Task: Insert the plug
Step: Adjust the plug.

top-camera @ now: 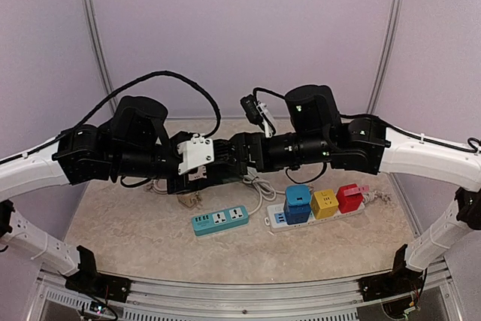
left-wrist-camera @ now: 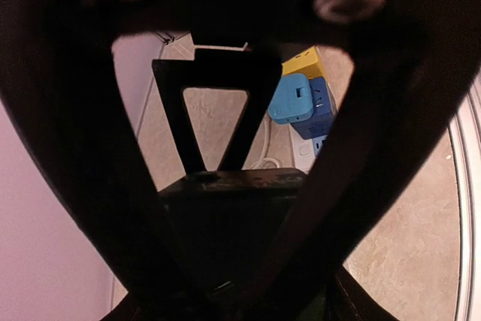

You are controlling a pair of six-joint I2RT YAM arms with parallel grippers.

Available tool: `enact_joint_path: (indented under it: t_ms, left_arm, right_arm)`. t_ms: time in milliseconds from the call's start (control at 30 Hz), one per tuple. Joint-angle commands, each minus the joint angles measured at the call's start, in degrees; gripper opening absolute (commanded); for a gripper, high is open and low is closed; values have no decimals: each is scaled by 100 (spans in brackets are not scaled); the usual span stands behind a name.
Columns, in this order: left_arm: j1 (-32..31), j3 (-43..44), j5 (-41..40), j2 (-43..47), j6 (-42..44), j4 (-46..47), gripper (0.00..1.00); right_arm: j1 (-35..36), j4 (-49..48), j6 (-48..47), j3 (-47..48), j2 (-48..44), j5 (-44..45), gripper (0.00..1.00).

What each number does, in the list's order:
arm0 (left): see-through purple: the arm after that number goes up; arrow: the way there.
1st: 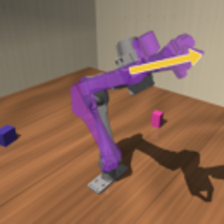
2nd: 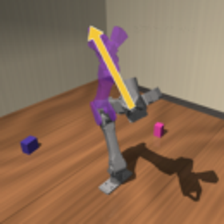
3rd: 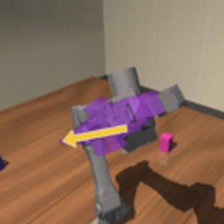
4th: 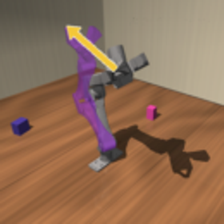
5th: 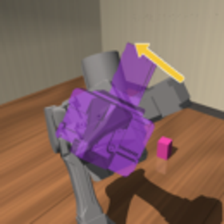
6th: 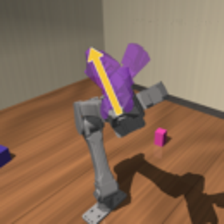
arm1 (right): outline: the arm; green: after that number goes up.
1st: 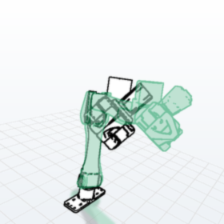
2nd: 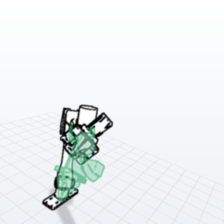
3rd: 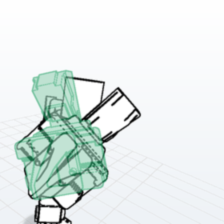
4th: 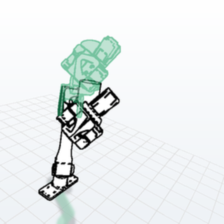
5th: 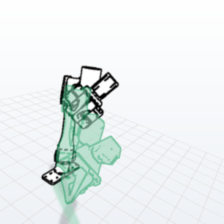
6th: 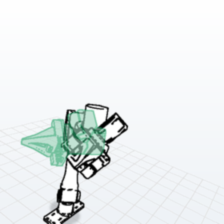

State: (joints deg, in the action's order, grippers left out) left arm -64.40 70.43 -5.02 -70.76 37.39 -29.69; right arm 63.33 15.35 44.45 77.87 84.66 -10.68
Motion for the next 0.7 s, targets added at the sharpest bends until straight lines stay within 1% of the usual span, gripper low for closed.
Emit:
enact_joint_path:
  t_ms: [0, 67, 133, 200, 367, 500, 667]
  left_arm:
    - [434, 15, 994, 105, -440, -395, 0]
    - [724, 33, 1558, 255, -519, -627, 0]
    - [829, 91, 1944, 371, -474, -852, 0]
    - [884, 201, 2283, 457, -501, -1059, 0]
    - [1049, 833, 3160, 358, -596, -1790, 0]
    - [1055, 1334, 3456, 151, -589, -2350, 0]
    - [1066, 1629, 3379, -42, -733, -2500, 0]
  right_arm:
    - [40, -183, -1601, -60, -619, 365, 100]
    - [40, -366, -2492, -347, -985, 489, 100]
    - [39, -649, -3332, -696, -1313, 409, 100]
    - [39, -853, -3919, -928, -1448, 323, 100]
    - [63, -949, -5358, -749, -1079, -966, 100]
    - [73, -1202, -5953, -656, -776, -1375, 100]
    - [71, -1504, -5935, -648, -479, -1703, 100]
